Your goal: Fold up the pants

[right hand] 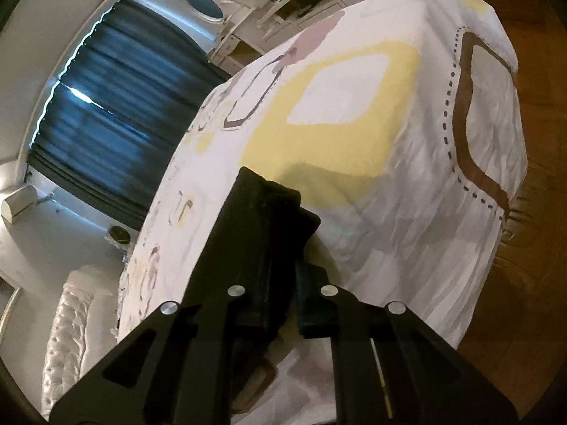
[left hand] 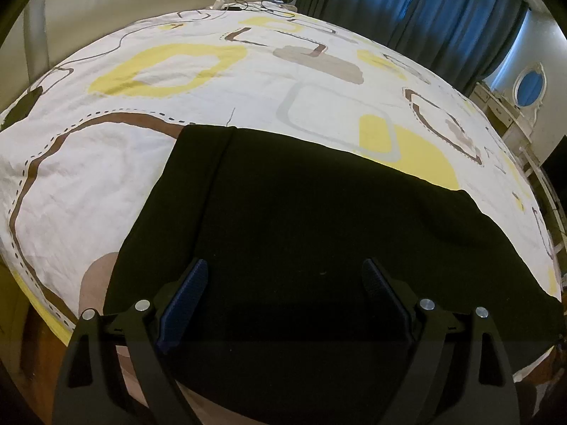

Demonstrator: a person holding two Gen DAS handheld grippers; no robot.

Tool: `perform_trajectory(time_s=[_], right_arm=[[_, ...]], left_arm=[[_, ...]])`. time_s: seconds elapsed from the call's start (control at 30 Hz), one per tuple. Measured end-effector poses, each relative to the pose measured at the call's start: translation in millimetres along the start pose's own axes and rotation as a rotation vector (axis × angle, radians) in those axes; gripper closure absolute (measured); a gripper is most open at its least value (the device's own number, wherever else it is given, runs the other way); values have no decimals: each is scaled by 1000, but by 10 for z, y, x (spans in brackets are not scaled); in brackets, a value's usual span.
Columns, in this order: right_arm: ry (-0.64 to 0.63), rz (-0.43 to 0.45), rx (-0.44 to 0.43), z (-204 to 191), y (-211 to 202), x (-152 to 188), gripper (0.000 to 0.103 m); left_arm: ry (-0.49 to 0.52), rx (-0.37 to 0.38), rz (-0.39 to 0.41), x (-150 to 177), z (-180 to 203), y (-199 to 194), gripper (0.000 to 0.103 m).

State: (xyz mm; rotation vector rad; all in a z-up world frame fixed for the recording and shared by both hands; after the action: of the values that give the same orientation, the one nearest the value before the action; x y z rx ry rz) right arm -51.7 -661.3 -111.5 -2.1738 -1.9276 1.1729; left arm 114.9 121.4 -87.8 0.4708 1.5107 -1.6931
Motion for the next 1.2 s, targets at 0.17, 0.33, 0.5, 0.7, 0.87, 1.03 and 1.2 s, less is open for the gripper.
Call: perform_trajectory(time_s=[0.17,0.33,0.5,0.7,0.87,1.03,1.2], right_arm=[[75,-54,12,316,104,133,91],[66,-10,39,434,-104,-189,65],[-83,-50,-125,23,0,-772,40],[-271,-343,-158,-315,623,-802,35],[-259,-541,-157,-181,979,-658,33],[-197,-630,-274,-180,1083,-515,15],[-203,-679,-341,-214,1095,-411,15]], left_arm=[[14,-4,-1,6,-1,11,15],[21,-3,1,5,-11,26,15],[20,-8,5,11,-4,29,15],[25,-14,21,33,24,31,15],[31,-28,25,38,49,35,14],[42,-41,20,28,71,59,14],[43,-48,20,21,80,73,13]])
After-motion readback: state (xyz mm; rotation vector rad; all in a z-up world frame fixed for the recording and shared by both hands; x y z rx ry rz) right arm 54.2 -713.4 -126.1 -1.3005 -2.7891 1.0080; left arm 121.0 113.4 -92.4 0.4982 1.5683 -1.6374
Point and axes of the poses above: each gripper's, at about its wrist camera, not at the fingertips, and y roughly the way its jaws point, z to its right, x to its underside, the point moved 2 cm from there along y, roughly the way its jaws point, and after that the axes turned 13 degrees about z, right-handed, at the moved point
